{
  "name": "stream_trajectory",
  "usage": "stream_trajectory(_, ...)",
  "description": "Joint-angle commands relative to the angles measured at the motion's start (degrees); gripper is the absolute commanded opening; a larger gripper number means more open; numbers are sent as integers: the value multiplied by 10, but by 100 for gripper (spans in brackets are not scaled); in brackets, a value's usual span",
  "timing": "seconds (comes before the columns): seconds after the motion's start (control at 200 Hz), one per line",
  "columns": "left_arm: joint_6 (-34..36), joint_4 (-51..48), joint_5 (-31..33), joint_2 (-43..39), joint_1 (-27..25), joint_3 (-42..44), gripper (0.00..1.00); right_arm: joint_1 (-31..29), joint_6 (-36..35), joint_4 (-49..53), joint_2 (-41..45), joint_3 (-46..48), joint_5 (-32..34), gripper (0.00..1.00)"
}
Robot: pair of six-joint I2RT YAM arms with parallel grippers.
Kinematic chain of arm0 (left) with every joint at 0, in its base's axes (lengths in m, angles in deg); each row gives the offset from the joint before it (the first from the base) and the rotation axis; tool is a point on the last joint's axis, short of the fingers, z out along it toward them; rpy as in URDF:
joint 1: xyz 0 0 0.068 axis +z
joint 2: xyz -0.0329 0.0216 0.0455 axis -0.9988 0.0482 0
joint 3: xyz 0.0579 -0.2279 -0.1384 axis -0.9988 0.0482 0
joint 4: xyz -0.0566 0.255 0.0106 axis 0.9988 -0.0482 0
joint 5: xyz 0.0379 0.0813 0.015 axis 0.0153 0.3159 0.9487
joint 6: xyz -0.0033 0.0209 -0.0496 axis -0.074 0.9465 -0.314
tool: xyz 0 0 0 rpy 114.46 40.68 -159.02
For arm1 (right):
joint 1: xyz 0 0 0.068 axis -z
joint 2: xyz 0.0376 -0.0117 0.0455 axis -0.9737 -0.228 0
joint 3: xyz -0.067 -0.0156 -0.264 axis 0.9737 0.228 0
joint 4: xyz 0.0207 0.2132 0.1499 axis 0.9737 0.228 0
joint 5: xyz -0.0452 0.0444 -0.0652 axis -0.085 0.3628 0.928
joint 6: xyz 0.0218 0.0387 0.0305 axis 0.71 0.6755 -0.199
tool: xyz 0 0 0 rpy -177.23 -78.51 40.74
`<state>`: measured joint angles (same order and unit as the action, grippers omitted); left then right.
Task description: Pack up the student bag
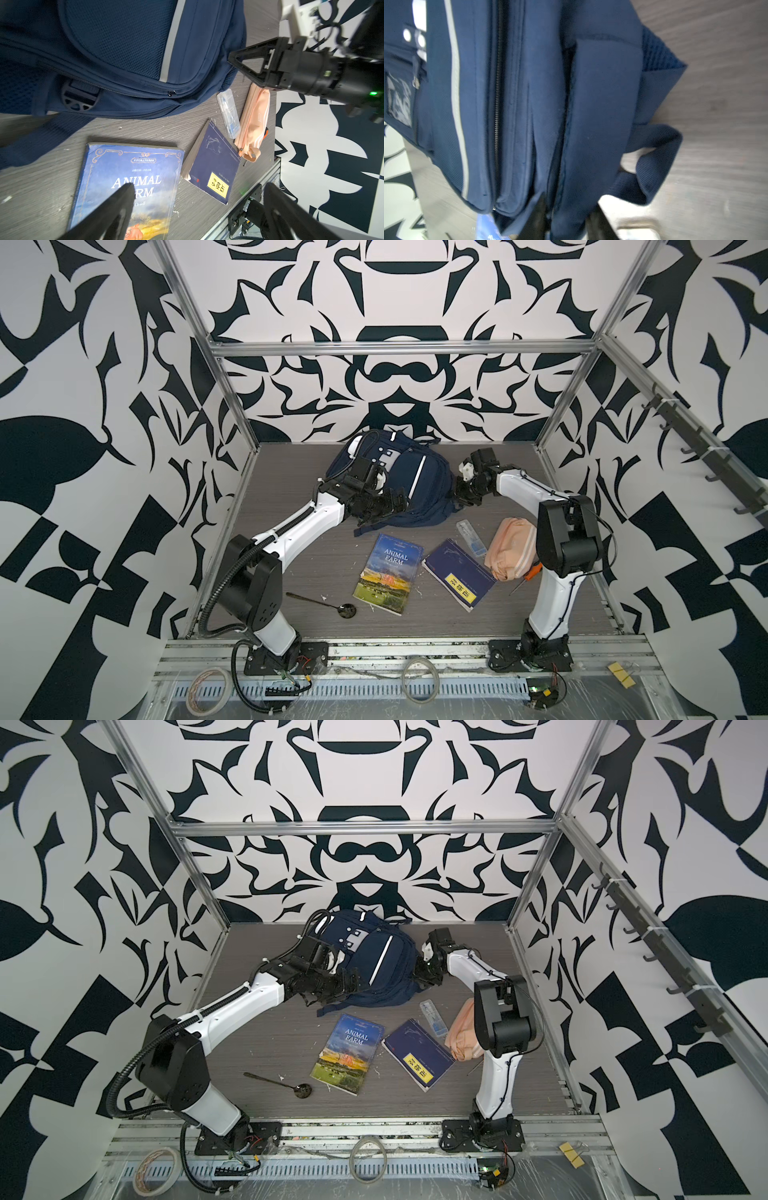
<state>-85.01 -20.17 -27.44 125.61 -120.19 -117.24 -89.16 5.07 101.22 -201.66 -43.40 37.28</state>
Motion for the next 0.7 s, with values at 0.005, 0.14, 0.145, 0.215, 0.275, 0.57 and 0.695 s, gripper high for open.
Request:
stream_trajectory(0.005,-3,-2,-18,3,23,-19,99,-31,-30,26,30,-29,28,14)
stream_trajectory(0.14,-5,1,-32,-6,61,-2,99,-69,-34,23,82,-28,36,0)
stream_trajectory(0.145,-5,1,-33,-6,63,-2,99,-71,-35,23,84,-28,36,0)
stream_trajectory(0.215,-2,0,-39,-11,81,8,99,-97,-40,21,115,-35,39,0)
stream_trajectory(0.275,0,0,-44,-16,97,16,99,-121,-42,27,136,-43,39,0)
stream_trajectory(0.57,25,-17,-37,-41,163,39,100,-246,12,39,237,31,58,0)
stream_trajectory(0.695,44,-27,-18,-50,166,51,99,-270,51,31,278,111,52,17)
